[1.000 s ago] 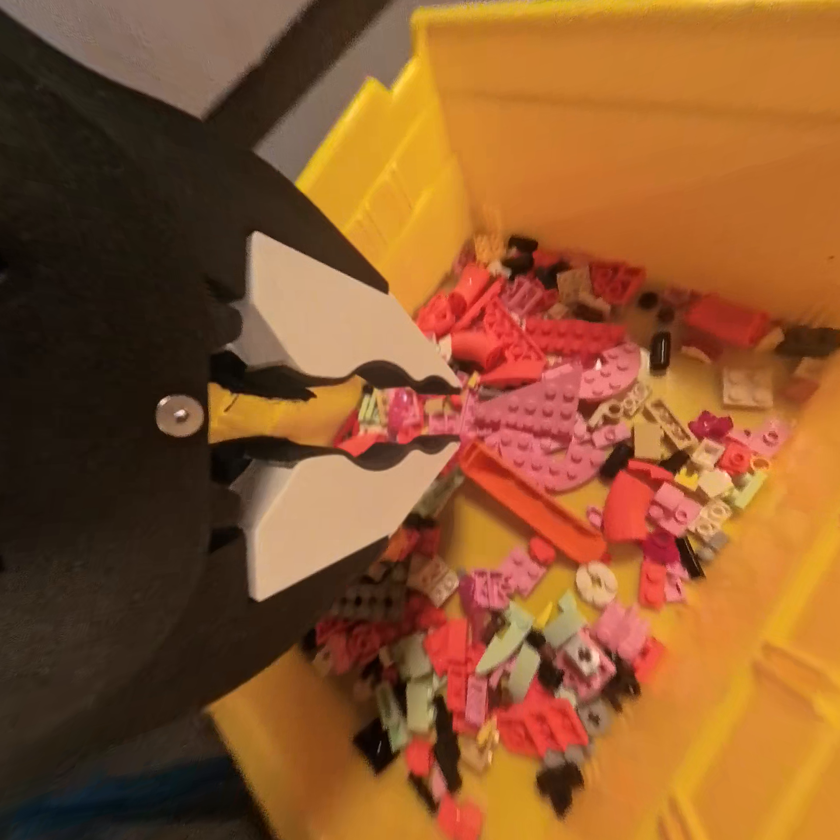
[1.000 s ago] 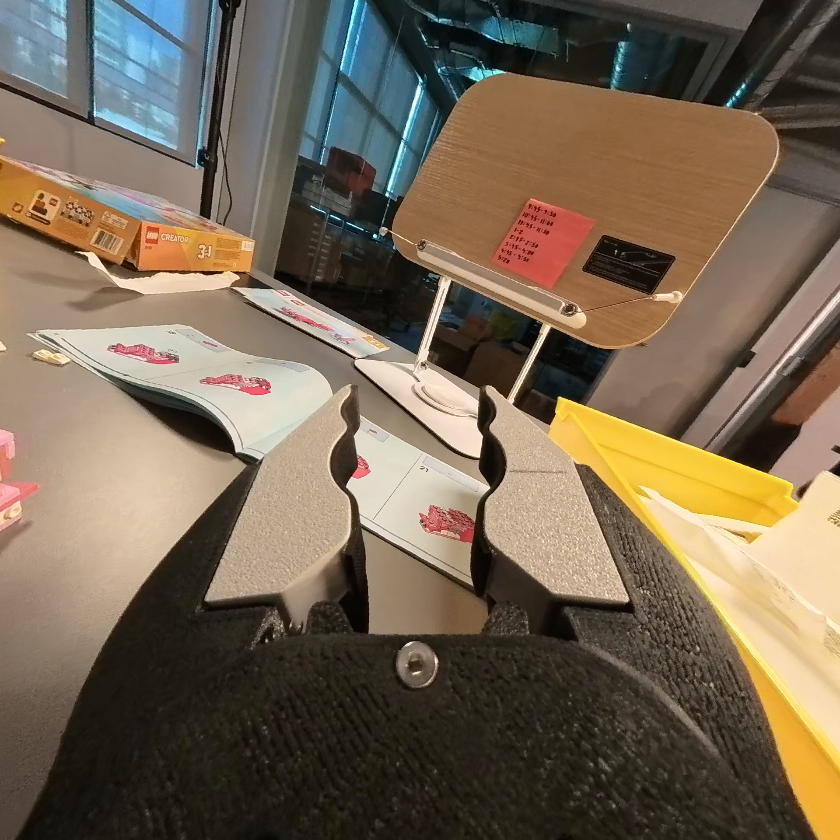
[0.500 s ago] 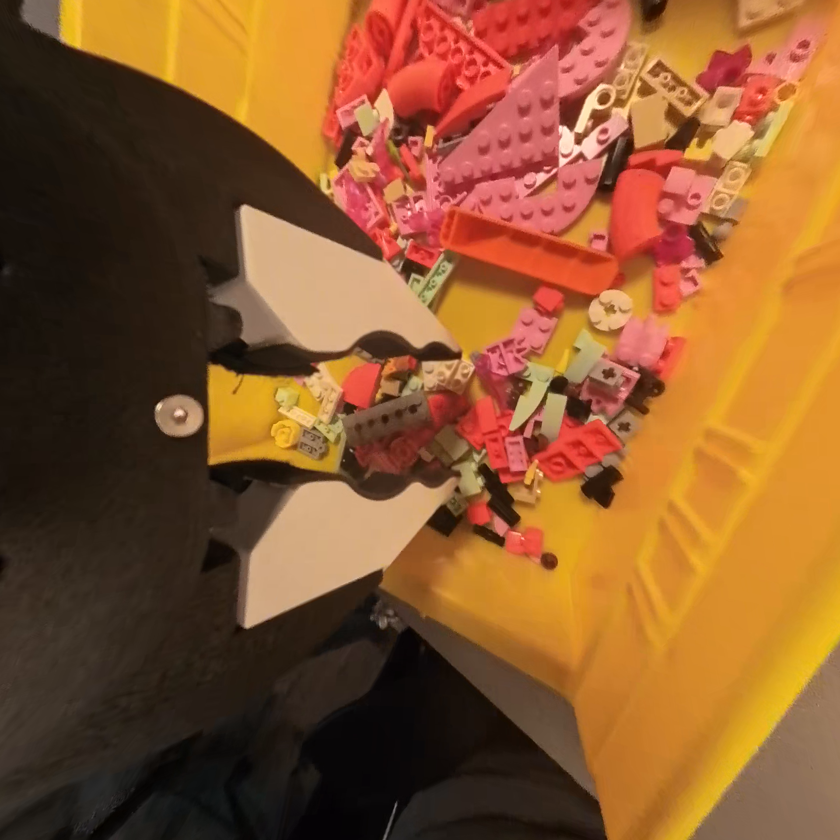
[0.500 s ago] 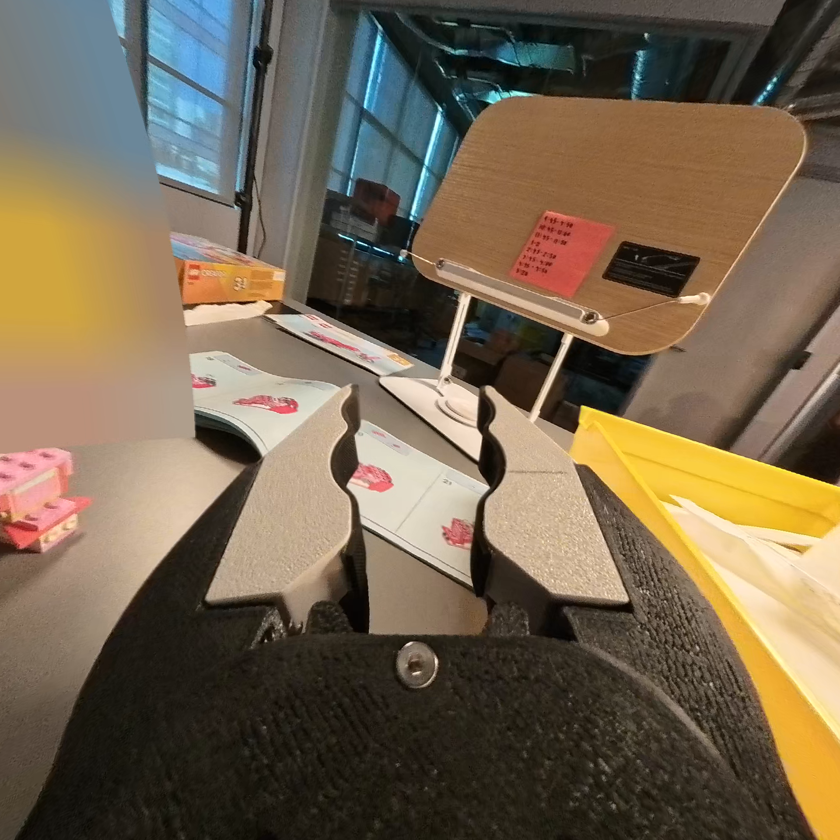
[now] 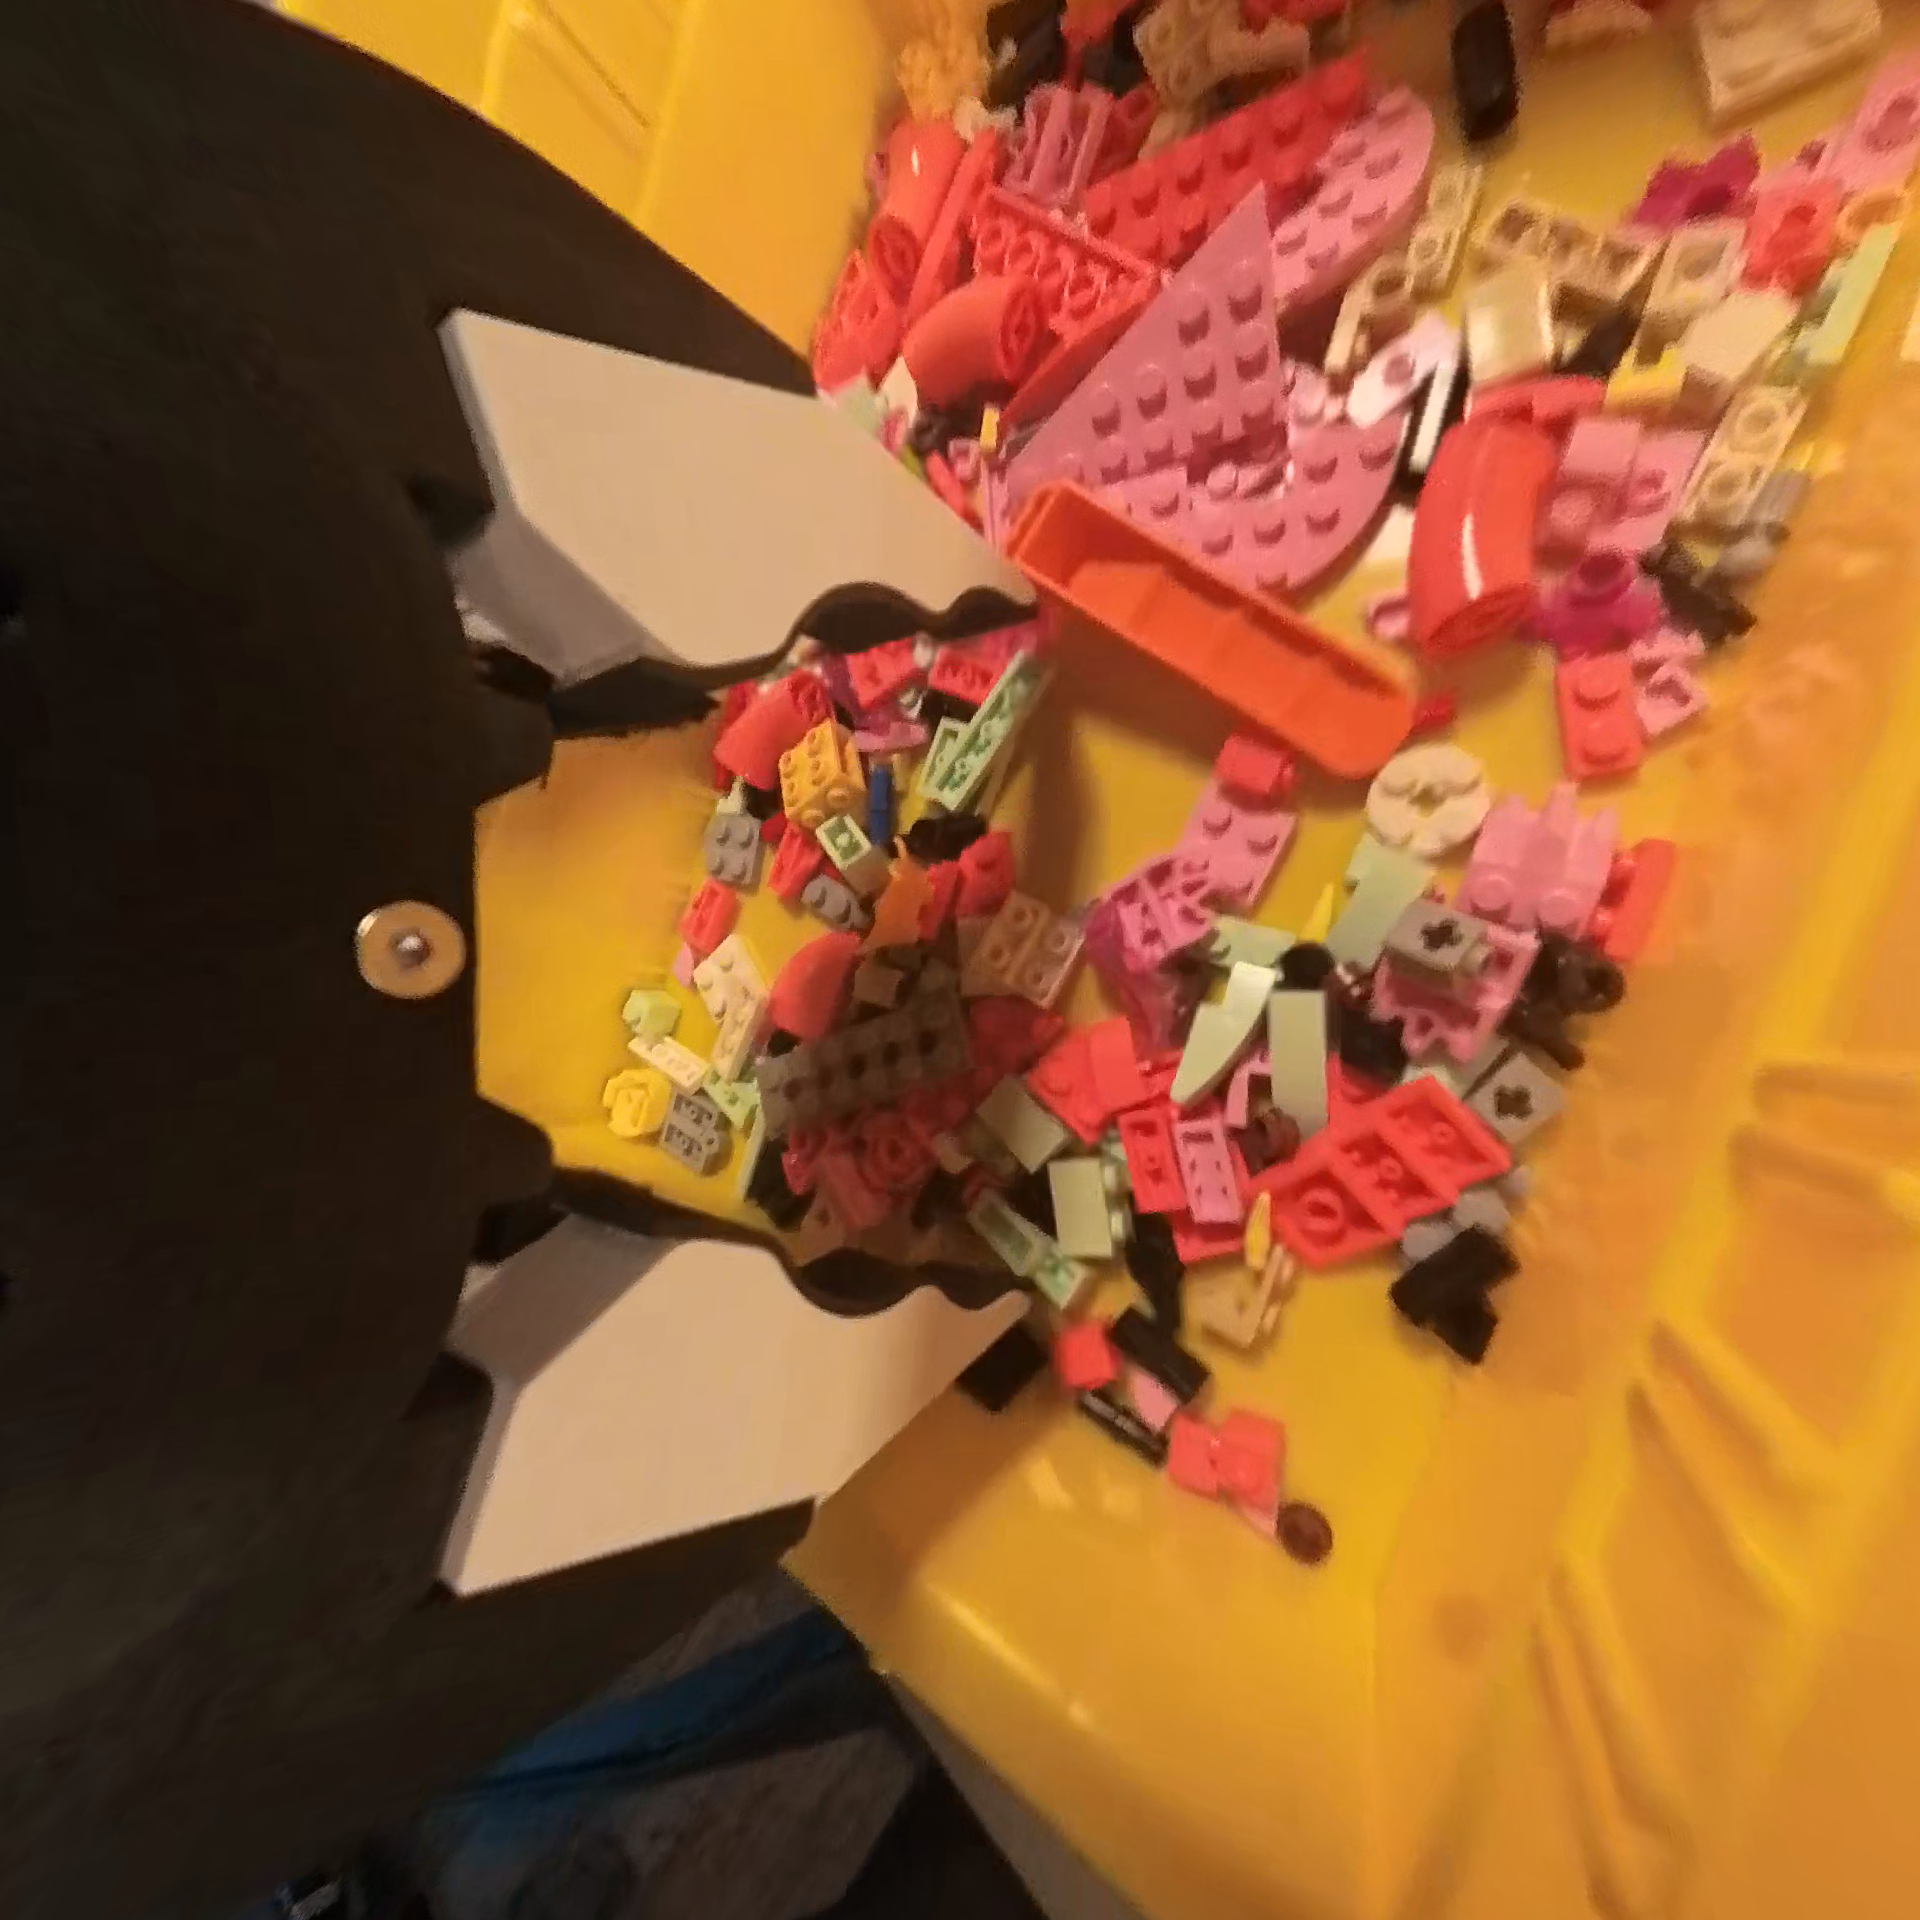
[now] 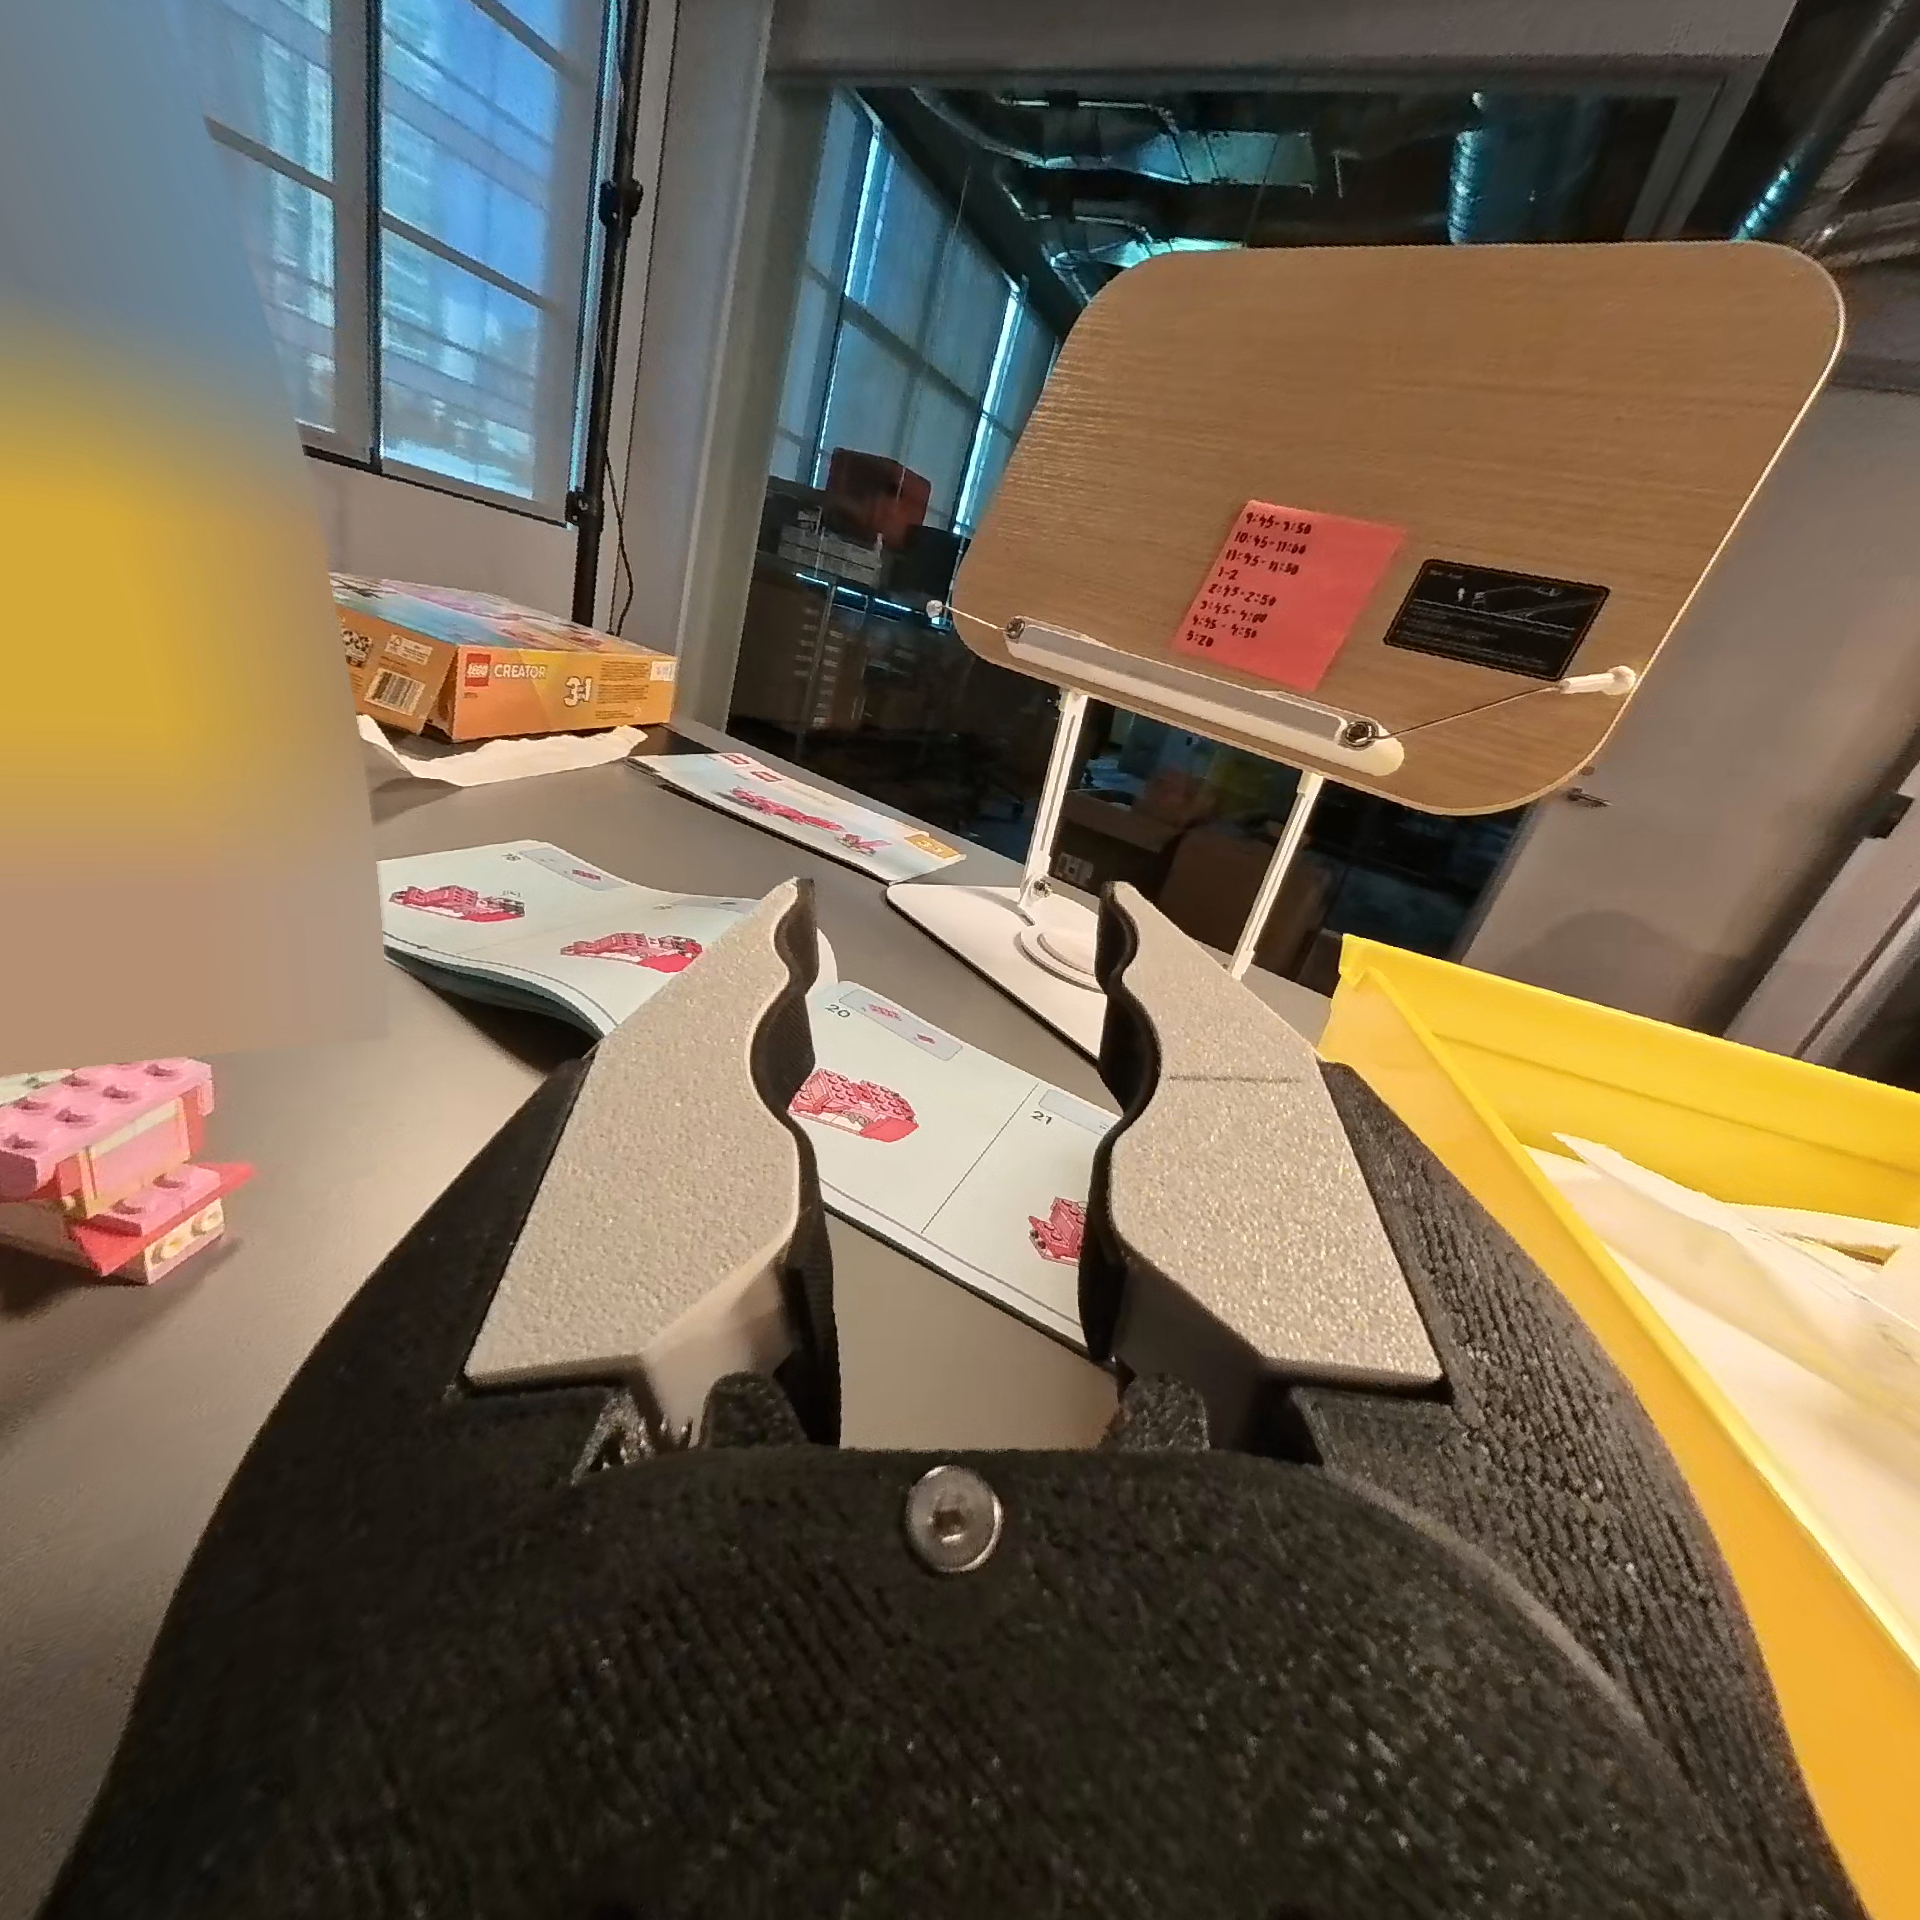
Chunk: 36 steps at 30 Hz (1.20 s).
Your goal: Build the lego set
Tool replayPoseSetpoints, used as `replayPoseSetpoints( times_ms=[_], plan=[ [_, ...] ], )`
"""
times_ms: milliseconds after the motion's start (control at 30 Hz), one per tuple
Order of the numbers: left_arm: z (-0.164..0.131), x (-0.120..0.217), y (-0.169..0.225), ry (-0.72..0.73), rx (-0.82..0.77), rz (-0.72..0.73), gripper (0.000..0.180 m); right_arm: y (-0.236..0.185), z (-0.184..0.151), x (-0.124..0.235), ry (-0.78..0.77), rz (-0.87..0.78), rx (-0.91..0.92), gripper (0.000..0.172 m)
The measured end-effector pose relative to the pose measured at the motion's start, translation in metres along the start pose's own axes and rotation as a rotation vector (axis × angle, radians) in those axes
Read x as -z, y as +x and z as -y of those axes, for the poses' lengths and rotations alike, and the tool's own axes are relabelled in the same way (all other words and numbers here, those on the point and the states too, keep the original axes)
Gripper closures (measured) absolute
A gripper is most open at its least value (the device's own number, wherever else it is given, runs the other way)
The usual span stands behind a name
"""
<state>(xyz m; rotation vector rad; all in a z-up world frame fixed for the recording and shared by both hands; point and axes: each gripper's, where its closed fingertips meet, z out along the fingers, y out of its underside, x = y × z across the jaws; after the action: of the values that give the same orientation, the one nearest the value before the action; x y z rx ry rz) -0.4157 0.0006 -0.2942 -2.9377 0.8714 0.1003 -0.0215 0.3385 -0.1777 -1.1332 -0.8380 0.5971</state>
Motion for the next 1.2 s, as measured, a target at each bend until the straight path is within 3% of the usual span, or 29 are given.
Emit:
replayPoseSetpoints(
  times_ms=[267,367,467,567,600,733,1200],
  plan=[
    [-0.001,0.014,-0.055,0.026,0.066,0.270,0.087,0.000,-0.001,0.000,-0.005,0.000,-0.002,0.119],
    [0.003,0.029,-0.077,0.115,0.266,0.326,0.106,0.000,-0.001,0.000,-0.003,0.001,-0.005,0.119],
    [0.012,0.031,-0.062,0.213,0.442,0.076,0.117,0.000,-0.001,0.000,-0.002,0.002,-0.010,0.119],
    [0.015,0.031,-0.026,0.196,0.378,-0.184,0.148,0.001,-0.001,0.000,-0.002,0.000,-0.014,0.120],
    [0.009,0.029,-0.017,0.149,0.324,-0.205,0.158,0.001,-0.001,0.000,-0.002,0.000,-0.015,0.120],
    [-0.012,0.023,0.019,-0.017,0.092,-0.266,0.162,0.002,-0.001,0.000,-0.001,0.000,-0.019,0.120],
    [-0.021,0.010,0.032,-0.132,0.080,-0.288,0.160,0.003,-0.002,0.000,-0.005,-0.005,-0.021,0.122]
  ],
)
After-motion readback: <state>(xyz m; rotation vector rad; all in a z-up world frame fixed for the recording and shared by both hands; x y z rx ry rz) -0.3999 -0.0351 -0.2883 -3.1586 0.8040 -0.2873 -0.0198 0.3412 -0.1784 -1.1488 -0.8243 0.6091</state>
